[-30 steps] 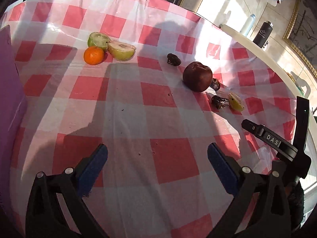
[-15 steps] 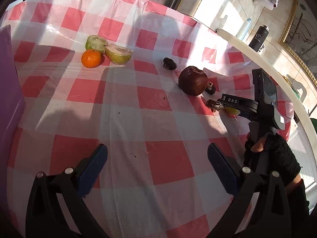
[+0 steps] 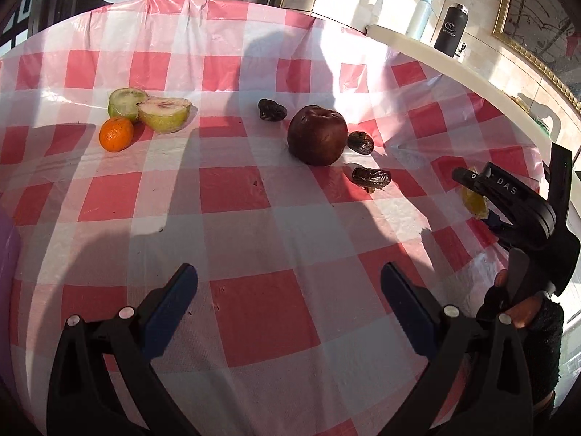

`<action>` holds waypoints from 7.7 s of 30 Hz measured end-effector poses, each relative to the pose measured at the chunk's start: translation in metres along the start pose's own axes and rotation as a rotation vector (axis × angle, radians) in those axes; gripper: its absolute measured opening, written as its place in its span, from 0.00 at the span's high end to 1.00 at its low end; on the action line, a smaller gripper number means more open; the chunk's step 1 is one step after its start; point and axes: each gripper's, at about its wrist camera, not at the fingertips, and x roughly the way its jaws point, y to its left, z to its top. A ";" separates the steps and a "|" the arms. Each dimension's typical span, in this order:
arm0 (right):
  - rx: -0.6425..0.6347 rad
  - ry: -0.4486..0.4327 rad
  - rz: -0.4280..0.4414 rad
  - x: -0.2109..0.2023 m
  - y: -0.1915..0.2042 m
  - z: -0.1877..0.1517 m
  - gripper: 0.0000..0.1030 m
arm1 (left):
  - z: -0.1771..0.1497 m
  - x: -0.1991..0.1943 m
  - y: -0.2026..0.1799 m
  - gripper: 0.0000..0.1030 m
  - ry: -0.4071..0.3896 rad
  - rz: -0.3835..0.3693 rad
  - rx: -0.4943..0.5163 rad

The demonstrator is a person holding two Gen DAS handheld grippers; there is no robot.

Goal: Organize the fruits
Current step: 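Grasp the cut pear half with the right tool and lift it, then grasp a dark date with the left tool while the right tool holds the pear half, then carry the pear half and date over the box and open both tools, then move both open tools back over the table, then grasp the dark round date with the right tool and lift it, then grasp the red apple with the left tool while the right tool holds the date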

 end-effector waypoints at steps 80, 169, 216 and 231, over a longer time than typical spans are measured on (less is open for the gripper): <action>-0.147 0.199 0.309 -0.068 0.114 -0.120 0.39 | -0.061 -0.112 0.081 0.62 -0.146 0.090 -0.222; -0.383 0.108 0.148 -0.083 0.092 -0.086 0.15 | -0.031 -0.093 0.038 0.02 -0.077 0.073 -0.004; -0.152 0.181 0.223 0.028 0.053 -0.017 0.63 | 0.010 -0.001 0.037 0.02 -0.010 0.019 -0.135; -0.130 0.165 0.238 0.028 0.048 -0.017 0.63 | 0.118 0.147 -0.031 0.03 0.114 0.119 0.016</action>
